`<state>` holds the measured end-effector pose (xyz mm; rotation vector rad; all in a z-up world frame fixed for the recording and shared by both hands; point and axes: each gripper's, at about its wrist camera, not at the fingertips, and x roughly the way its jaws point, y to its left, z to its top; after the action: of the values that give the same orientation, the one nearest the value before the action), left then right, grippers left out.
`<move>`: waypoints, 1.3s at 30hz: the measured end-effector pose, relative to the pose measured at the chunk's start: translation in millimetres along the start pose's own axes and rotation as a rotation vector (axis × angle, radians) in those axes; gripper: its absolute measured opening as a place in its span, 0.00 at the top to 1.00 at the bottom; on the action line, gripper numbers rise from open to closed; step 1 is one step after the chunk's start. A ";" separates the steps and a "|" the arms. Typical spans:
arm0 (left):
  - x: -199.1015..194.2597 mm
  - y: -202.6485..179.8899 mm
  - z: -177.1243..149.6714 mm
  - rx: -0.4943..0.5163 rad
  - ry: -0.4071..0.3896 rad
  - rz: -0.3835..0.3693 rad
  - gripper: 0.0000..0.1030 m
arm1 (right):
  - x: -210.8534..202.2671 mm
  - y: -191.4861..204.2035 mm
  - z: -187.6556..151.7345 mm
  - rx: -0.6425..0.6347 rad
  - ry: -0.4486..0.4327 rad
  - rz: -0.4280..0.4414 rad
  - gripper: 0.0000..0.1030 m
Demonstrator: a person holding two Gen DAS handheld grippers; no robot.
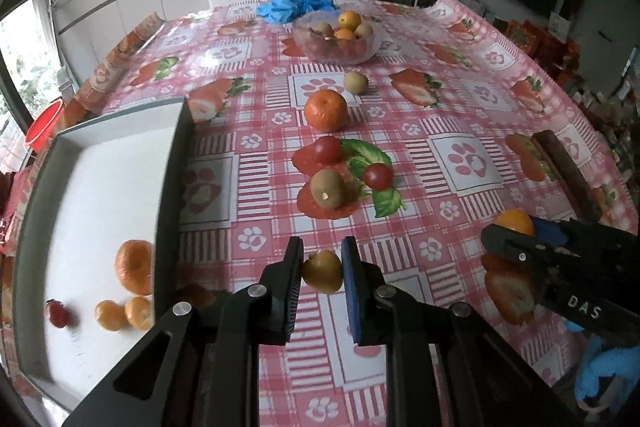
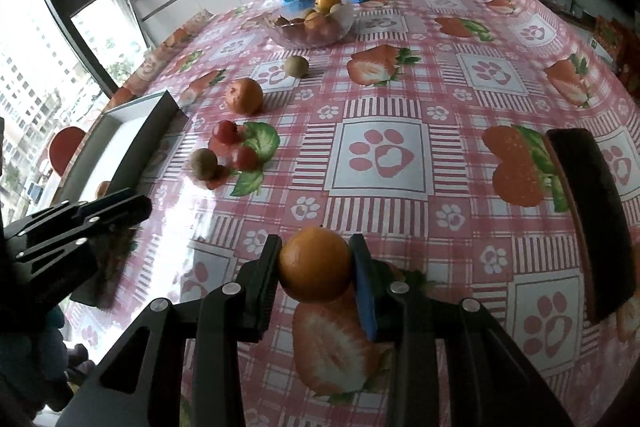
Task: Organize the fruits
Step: 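Grasp a mandarin orange with the right tool while the left tool holds the yellow tomato, then carry the mandarin and yellow tomato with both tools over the white tray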
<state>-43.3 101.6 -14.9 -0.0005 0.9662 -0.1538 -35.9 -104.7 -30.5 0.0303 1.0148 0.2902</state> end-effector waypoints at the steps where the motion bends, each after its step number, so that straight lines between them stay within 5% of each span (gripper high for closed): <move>1: -4.9 2.0 -0.8 -0.003 -0.007 0.002 0.80 | -1.8 2.1 0.0 -0.003 -0.002 0.001 0.64; 21: -54.3 63.3 -4.2 -0.115 -0.091 0.005 0.80 | -15.3 95.0 26.6 -0.142 -0.018 0.067 0.64; 39: -67.7 166.5 -29.5 -0.251 -0.126 0.141 0.80 | 21.0 224.7 38.8 -0.345 0.057 0.169 0.64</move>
<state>-83.5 277.2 12.3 -0.1711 0.8515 0.0972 -43.6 120.8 8.3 -0.2061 1.0086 0.6202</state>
